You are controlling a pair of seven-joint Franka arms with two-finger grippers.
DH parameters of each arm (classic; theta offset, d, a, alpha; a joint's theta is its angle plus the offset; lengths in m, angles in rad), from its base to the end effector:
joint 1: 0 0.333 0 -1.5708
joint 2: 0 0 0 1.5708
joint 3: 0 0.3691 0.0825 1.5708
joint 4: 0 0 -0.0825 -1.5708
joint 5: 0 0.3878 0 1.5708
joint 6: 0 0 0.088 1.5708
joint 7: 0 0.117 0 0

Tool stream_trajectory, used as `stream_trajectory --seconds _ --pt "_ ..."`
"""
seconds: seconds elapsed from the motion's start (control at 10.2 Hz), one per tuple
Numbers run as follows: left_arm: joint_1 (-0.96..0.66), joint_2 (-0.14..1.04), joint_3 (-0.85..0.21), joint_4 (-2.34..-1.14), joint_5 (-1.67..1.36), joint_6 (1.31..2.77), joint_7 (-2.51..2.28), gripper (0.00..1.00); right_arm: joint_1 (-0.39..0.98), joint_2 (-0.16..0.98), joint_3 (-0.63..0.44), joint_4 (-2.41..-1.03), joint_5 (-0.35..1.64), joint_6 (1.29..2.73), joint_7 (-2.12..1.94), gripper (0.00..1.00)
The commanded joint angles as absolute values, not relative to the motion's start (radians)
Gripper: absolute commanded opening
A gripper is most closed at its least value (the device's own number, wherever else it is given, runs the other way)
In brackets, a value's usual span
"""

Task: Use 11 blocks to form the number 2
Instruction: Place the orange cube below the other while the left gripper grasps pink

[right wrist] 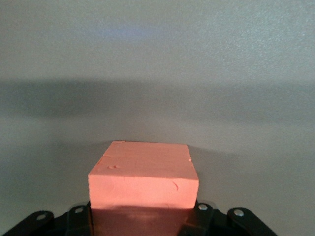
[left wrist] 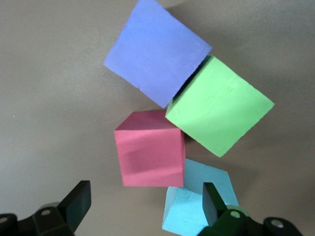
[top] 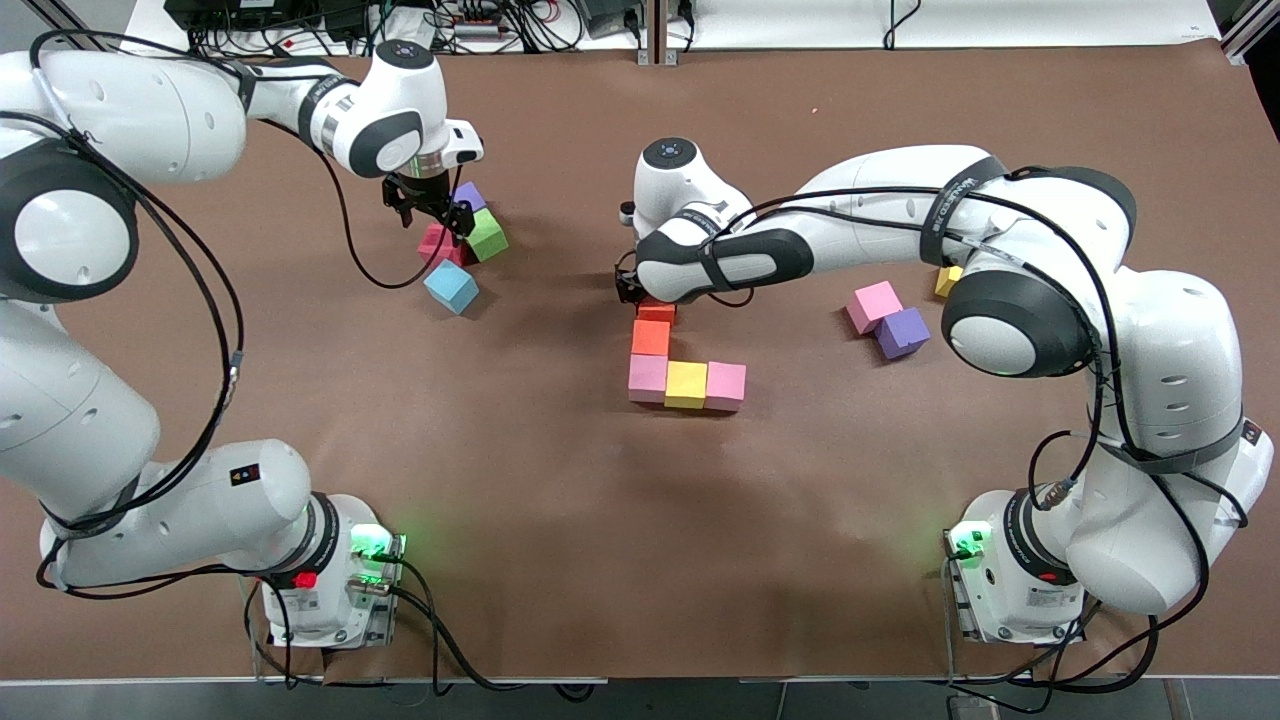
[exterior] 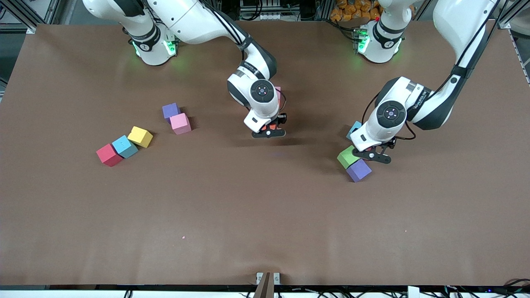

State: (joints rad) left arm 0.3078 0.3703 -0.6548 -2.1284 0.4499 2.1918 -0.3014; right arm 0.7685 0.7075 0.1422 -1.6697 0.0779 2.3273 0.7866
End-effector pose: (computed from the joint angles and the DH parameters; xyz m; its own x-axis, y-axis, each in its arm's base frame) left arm 0.5408 -0.1654 0.2880 0.9323 -0.3162 -0.1756 -0.3413 -0.9298 -0.1378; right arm 0.4466 0.5562 0.2201 0.9894 0.0418 -0.1392 0.0328 -0.9972 -0.0668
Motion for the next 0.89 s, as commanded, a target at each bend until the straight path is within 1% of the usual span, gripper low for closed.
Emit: stream_trajectory --seconds 0.0,0.79 --pt "0.337 0.376 -0.664 -2.167 0.474 2.27 -0.281 1.0 0.782 0.719 0.135 -1.651 0.066 2.329 0.844 0.56" --pt "0.383 0.425 -0.664 -2.163 0.474 2.302 -0.261 1.0 0.787 0.716 0.14 -1.654 0.064 2.324 0.854 0.57"
